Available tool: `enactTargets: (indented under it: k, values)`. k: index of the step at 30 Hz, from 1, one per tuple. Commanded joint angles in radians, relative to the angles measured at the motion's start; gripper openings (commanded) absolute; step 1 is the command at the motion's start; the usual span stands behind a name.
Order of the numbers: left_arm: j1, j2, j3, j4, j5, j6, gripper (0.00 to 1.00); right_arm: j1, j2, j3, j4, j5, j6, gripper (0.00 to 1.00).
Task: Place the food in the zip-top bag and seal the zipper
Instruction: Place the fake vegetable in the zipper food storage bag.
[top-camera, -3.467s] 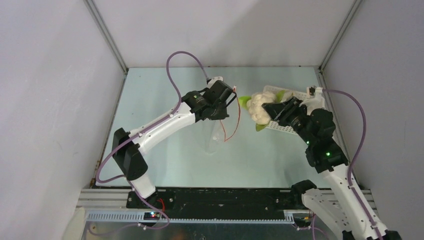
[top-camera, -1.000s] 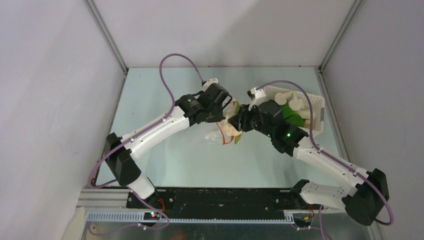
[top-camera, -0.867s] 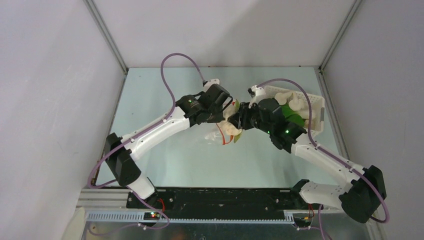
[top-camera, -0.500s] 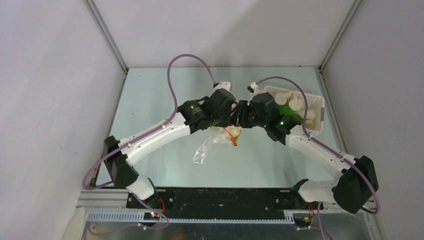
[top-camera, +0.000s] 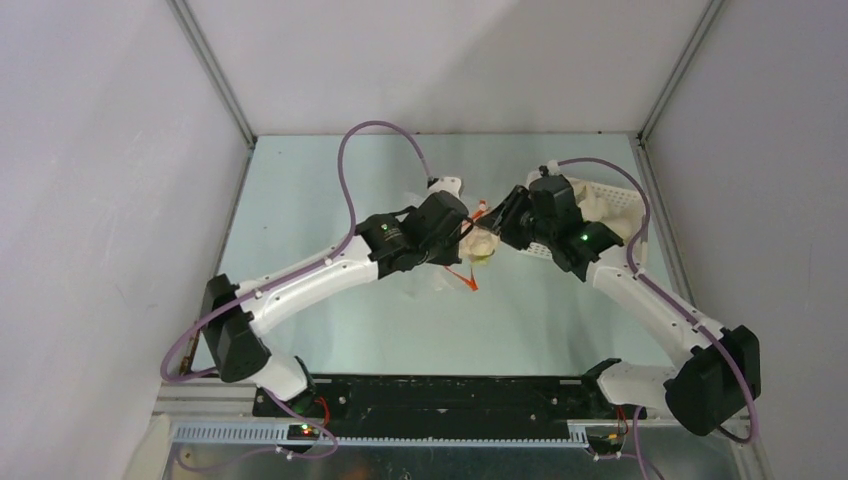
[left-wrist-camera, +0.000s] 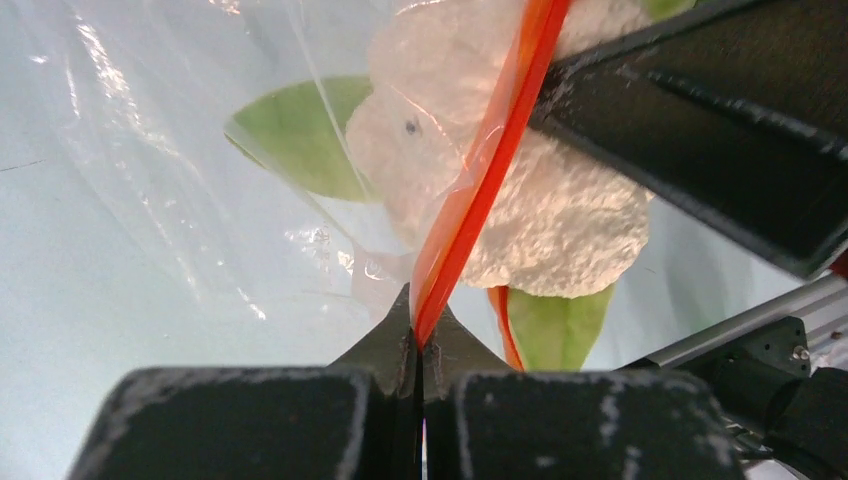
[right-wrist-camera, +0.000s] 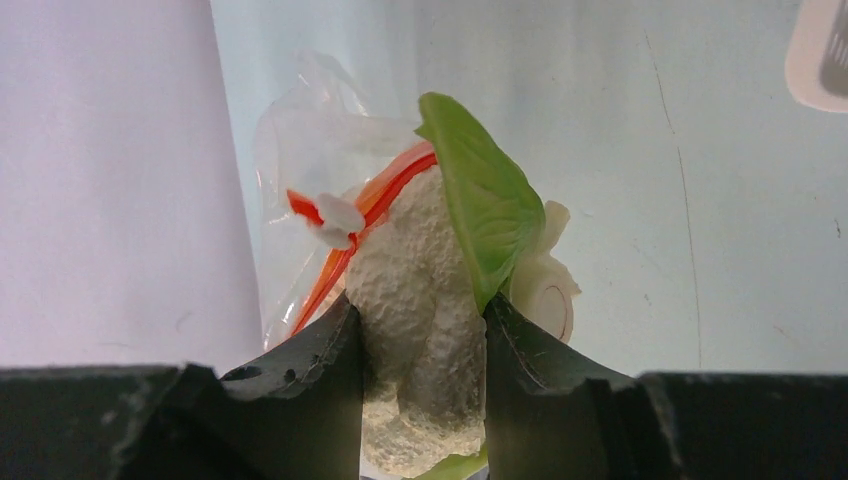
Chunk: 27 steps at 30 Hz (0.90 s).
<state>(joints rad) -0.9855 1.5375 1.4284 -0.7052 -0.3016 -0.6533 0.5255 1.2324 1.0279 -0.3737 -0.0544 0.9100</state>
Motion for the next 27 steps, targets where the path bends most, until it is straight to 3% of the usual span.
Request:
enactTargets:
  k: [1, 5, 11, 15, 18, 23, 27]
  values:
    - [-0.013, -0.078, -0.015, 0.013, 0.037, 0.033, 0.0, -0.043, -0.025, 0.08, -0.025, 0.085, 0.073, 0.0]
    - [-0.014, -0.094, -0.025, 0.068, 0.124, 0.065, 0.0, -0.019, -0.042, 0.065, 0.024, 0.164, 0.008, 0.0]
    - [0.01, -0.13, -0.012, 0.121, 0.191, 0.069, 0.0, 0.13, -0.054, 0.029, 0.136, 0.238, -0.228, 0.0]
    - [0.061, -0.146, -0.033, 0.168, 0.243, 0.032, 0.0, 0.184, -0.094, -0.062, 0.243, 0.203, -0.319, 0.0]
    - [0.08, -0.152, -0.044, 0.18, 0.266, 0.019, 0.0, 0.189, -0.134, -0.13, 0.344, 0.101, -0.395, 0.0]
    - [0.088, -0.175, -0.05, 0.186, 0.275, 0.023, 0.0, 0.198, -0.122, -0.162, 0.362, -0.114, -0.601, 0.0]
    - [0.095, -0.186, -0.06, 0.178, 0.264, 0.025, 0.0, 0.203, -0.103, -0.163, 0.329, -0.388, -0.777, 0.0]
